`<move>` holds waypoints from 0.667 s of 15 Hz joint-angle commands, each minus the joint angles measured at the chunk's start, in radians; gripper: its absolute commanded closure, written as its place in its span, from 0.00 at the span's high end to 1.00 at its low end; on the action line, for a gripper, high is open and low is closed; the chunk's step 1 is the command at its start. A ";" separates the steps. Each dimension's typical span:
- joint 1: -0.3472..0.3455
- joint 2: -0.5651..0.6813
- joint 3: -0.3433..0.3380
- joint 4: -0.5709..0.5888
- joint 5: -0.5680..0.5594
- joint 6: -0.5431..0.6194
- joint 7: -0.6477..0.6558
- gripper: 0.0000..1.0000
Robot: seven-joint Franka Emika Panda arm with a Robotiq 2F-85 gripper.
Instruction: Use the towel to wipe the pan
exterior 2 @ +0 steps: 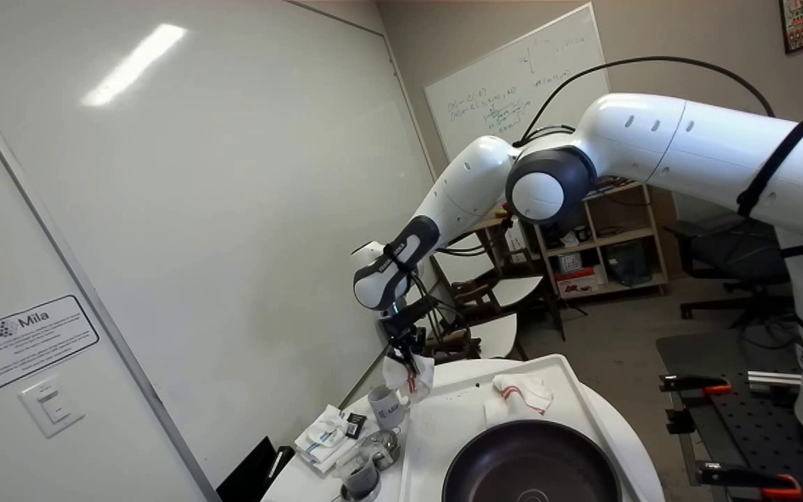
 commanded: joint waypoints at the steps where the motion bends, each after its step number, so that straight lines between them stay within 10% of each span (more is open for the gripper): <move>1: 0.066 -0.131 -0.033 -0.235 -0.049 0.102 0.055 0.09; 10: 0.173 -0.325 -0.072 -0.637 -0.089 0.400 0.183 0.09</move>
